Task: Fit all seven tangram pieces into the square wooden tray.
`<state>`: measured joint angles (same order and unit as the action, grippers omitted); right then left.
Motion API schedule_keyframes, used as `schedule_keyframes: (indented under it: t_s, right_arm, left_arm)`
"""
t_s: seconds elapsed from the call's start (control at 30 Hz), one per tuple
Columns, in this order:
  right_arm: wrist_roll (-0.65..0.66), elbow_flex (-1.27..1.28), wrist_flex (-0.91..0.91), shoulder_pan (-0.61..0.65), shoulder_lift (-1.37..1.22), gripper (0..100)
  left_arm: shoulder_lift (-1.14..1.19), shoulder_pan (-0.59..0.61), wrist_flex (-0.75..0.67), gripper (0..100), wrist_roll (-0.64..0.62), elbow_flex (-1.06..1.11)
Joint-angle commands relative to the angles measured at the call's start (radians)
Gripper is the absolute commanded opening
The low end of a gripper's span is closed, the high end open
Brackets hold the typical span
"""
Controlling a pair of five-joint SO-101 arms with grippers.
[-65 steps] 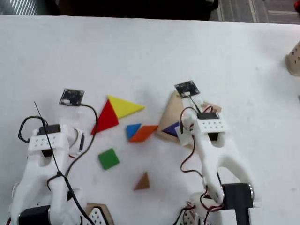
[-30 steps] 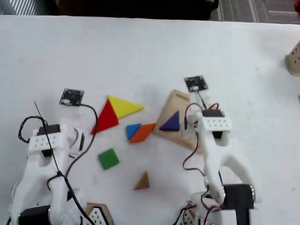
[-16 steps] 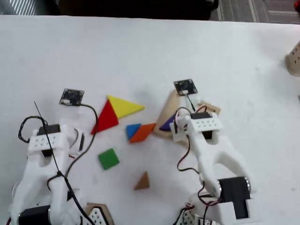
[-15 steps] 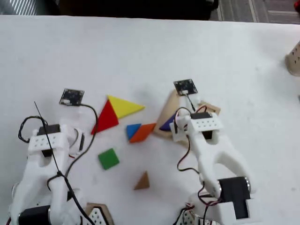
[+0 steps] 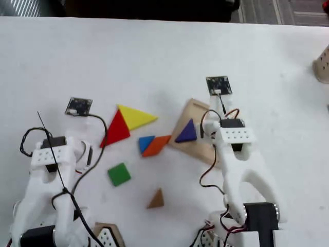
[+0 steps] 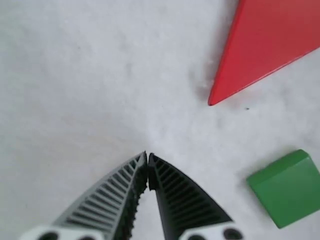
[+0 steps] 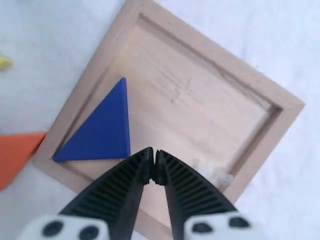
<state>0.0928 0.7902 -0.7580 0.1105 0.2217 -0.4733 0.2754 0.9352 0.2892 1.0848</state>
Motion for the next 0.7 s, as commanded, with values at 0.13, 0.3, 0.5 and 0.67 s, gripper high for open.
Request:
schedule_keyframes:
  t_s: [0.13, 0.3, 0.5, 0.67]
  right_arm:
    - [-0.064, -0.015, 0.185, 0.128, -0.070, 2.1]
    - [-0.060, -0.018, 0.280, 0.137, -0.105, 2.1]
    - [-0.058, -0.017, 0.348, 0.139, -0.111, 2.1]
    - [-0.043, 0.002, 0.340, 0.206, -0.139, 2.1]
  left_arm:
    - [-0.033, 0.007, -0.015, 2, 0.011, -0.009]
    - [-0.031, 0.005, -0.015, 2, 0.011, -0.009]
    - [-0.031, 0.005, -0.015, 2, 0.011, -0.009]
    - [-0.031, 0.005, -0.018, 2, 0.011, -0.009]
